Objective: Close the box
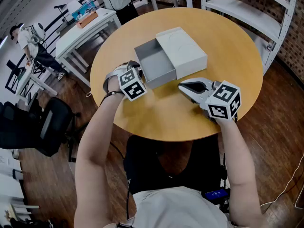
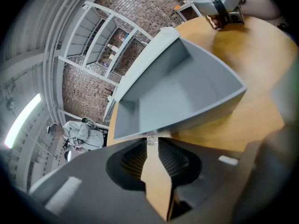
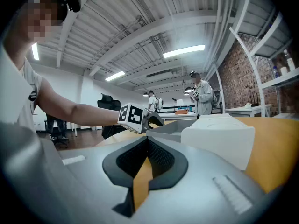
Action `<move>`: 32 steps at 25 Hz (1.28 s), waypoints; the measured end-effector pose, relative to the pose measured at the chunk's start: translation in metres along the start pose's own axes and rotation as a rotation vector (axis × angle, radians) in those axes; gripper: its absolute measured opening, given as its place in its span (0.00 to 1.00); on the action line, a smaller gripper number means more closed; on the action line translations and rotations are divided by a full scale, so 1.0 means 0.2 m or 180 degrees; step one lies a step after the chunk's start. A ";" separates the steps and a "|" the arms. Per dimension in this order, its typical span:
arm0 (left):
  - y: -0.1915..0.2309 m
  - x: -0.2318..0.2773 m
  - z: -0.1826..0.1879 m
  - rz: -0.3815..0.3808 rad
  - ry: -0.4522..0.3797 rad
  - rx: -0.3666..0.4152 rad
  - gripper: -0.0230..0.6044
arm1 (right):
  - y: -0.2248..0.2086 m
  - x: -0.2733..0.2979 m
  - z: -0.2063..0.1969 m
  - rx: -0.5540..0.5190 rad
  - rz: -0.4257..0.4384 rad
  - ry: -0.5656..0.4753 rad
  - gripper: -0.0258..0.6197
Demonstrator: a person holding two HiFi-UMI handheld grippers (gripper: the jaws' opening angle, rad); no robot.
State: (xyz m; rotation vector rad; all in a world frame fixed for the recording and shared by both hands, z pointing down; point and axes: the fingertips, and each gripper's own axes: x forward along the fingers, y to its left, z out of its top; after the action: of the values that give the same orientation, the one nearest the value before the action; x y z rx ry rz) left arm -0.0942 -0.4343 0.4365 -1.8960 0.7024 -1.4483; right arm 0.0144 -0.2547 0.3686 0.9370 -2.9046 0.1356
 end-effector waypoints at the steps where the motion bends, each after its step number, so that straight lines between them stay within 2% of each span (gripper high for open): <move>1: -0.01 -0.01 0.02 0.0005 -0.0056 -0.0014 0.15 | 0.00 0.00 0.00 0.0000 -0.0002 0.0001 0.04; 8: 0.02 0.01 0.18 0.0118 -0.0209 0.0165 0.15 | 0.00 0.00 0.01 0.0004 -0.0010 0.0006 0.04; 17: 0.05 0.11 0.46 0.0132 -0.0411 0.0166 0.15 | 0.00 0.02 0.01 -0.0010 -0.0014 0.0015 0.04; 25: 0.05 0.16 0.56 0.0214 -0.0367 0.0289 0.16 | 0.00 0.00 0.01 -0.0015 -0.0013 0.0020 0.04; 29: 0.05 0.14 0.55 0.0191 -0.0408 0.0219 0.16 | 0.00 0.01 0.01 -0.0003 -0.0015 0.0017 0.04; 32: 0.05 0.09 0.48 0.0165 -0.0499 -0.0041 0.16 | 0.00 0.02 0.00 0.0000 -0.0009 0.0026 0.04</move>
State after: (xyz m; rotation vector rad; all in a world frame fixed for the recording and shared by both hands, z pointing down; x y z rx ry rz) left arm 0.0037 -0.4386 0.4223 -1.9619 0.6823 -1.2505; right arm 0.0111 -0.2560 0.3686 0.9386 -2.8958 0.1389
